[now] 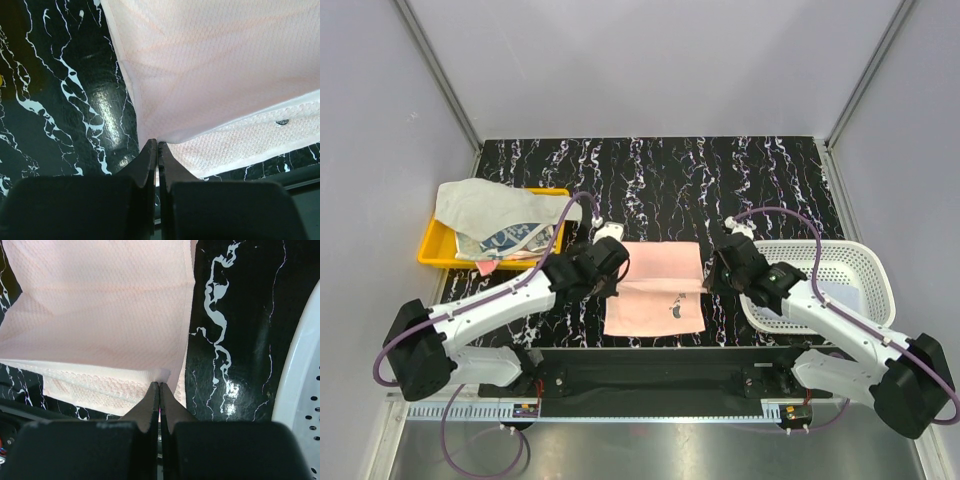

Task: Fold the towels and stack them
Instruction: Fold the towel

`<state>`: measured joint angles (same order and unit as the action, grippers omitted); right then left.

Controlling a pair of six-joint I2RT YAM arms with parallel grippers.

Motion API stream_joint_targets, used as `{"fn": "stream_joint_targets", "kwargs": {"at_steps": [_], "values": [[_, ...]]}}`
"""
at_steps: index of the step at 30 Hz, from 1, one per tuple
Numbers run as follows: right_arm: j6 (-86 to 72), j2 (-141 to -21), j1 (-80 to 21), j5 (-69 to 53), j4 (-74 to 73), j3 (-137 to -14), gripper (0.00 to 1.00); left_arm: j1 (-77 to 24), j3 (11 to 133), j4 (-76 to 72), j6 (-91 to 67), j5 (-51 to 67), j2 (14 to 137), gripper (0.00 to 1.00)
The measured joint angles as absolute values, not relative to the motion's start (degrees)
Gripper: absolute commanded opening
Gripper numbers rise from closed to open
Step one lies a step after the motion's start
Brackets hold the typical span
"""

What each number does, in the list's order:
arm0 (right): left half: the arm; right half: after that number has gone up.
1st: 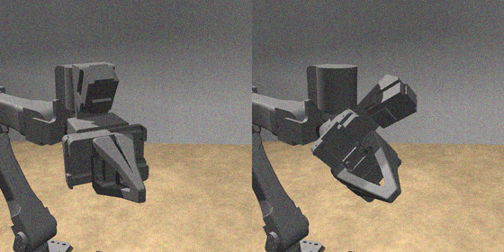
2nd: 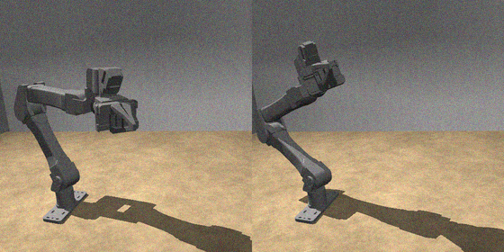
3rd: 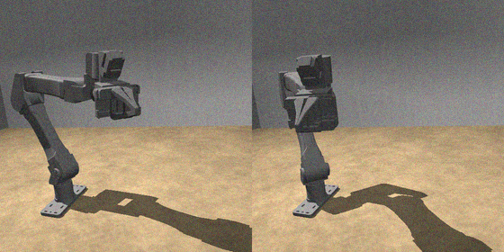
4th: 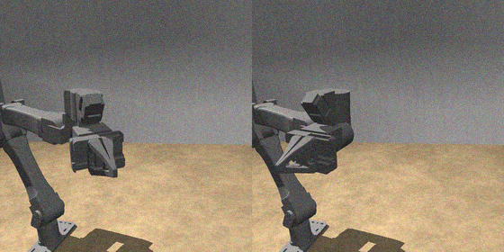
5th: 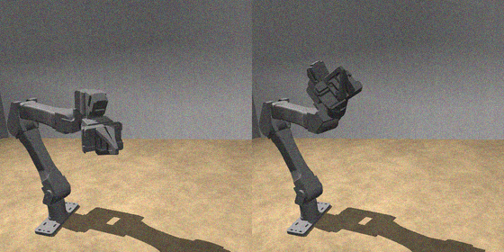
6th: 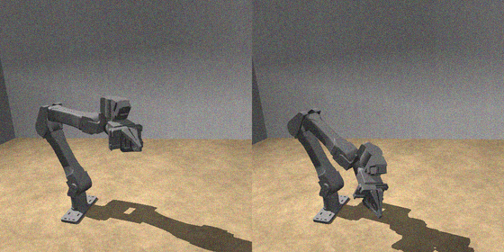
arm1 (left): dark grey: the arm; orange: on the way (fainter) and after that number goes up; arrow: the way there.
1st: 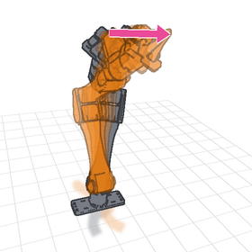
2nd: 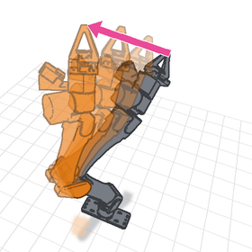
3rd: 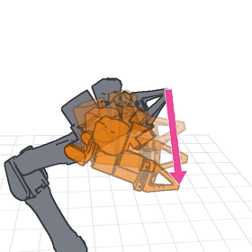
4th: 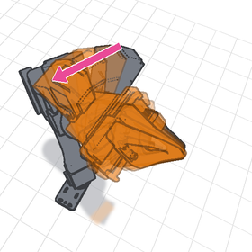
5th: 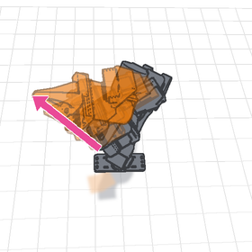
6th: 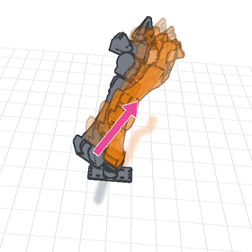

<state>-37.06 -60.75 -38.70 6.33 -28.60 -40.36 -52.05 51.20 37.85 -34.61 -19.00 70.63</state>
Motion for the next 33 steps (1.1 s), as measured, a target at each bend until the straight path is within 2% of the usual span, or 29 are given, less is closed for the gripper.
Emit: {"fn": "stream_joint_targets", "kwargs": {"at_steps": [18, 33], "values": [[-40.01, -59.31, -42.11, 6.35, -29.87, -37.98, 0.0, -57.01, 47.77, 40.58, -39.09, -20.56, 68.49, 0.0], [-43.2, -59.24, -43.59, 6.33, -29.32, -33.95, 0.0, -59.59, 42.72, 37.23, -41.04, -19.29, 67.83, 0.0]]}}
